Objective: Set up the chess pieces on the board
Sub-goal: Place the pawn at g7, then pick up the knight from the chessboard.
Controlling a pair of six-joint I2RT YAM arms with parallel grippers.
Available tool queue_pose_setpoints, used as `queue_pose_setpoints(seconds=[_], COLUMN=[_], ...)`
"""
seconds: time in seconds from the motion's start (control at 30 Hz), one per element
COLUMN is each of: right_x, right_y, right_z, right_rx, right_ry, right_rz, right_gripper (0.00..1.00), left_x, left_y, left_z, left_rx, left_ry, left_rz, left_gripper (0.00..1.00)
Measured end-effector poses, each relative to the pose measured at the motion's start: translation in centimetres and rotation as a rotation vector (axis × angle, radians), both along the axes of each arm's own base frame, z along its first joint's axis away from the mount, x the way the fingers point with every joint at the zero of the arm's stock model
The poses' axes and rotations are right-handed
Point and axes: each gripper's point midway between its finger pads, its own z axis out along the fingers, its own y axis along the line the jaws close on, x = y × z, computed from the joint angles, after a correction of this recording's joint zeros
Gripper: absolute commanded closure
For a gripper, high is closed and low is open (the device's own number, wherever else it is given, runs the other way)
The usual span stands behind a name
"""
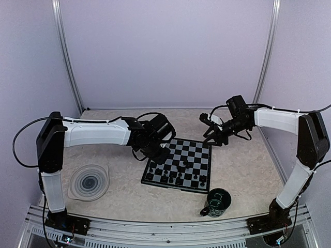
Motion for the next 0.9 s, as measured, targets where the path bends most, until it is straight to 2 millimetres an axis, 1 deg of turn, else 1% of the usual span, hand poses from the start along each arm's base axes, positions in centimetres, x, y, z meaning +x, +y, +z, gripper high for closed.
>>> queue_pose_setpoints(seconds=[0.07,0.13,0.23,0.3,0.33,0.37,0.43,0.53,0.6,0.7,0.77,0.9], right_x=[-0.1,0.0,0.0,0.2,0.6,1.0,1.9,3.3,3.9,4.4,4.5,4.4], right_y=[0.0,0.0,-0.1,-0.4,-0.7,-1.0,-1.7,-3.5,-4.4,-4.9,-5.0,-5.0], right_z=[-0.2,-0.7,-1.6,-1.9,-1.8,-1.7,-1.4,-0.9,-0.3,0.3,0.4,0.3], right_rx=[-0.007,-0.016,-0.032,-0.051,-0.059,-0.061,-0.067,-0.084,-0.089,-0.092,-0.092,-0.094], right_ry=[0.01,0.024,0.046,0.047,0.043,0.04,0.025,-0.004,-0.03,-0.054,-0.061,-0.059], right_rz=[0.004,0.007,0.005,-0.012,-0.029,-0.043,-0.077,-0.144,-0.175,-0.197,-0.199,-0.199], right_gripper=[0.57,0.57,0.58,0.58,0.58,0.58,0.57,0.57,0.57,0.57,0.57,0.57], left_x=[1.0,2.0,3.6,4.4,4.7,4.8,4.7,4.0,3.3,2.6,2.3,2.0], left_y=[-0.9,-1.9,-3.6,-4.8,-5.5,-6.1,-7.3,-8.5,-9.0,-9.4,-9.4,-8.5], left_z=[2.1,4.5,8.4,10.1,10.5,10.4,9.1,5.4,3.0,0.4,-0.5,-1.0], left_rx=[-0.033,-0.08,-0.153,-0.193,-0.21,-0.22,-0.22,-0.185,-0.16,-0.125,-0.111,-0.085], left_ry=[-0.04,-0.078,-0.14,-0.164,-0.167,-0.164,-0.134,-0.067,-0.018,0.038,0.057,0.086], left_rz=[-0.014,-0.026,-0.039,-0.046,-0.052,-0.059,-0.077,-0.102,-0.118,-0.123,-0.112,-0.041], left_gripper=[0.65,0.67,0.68,0.68,0.67,0.67,0.66,0.66,0.66,0.66,0.66,0.65])
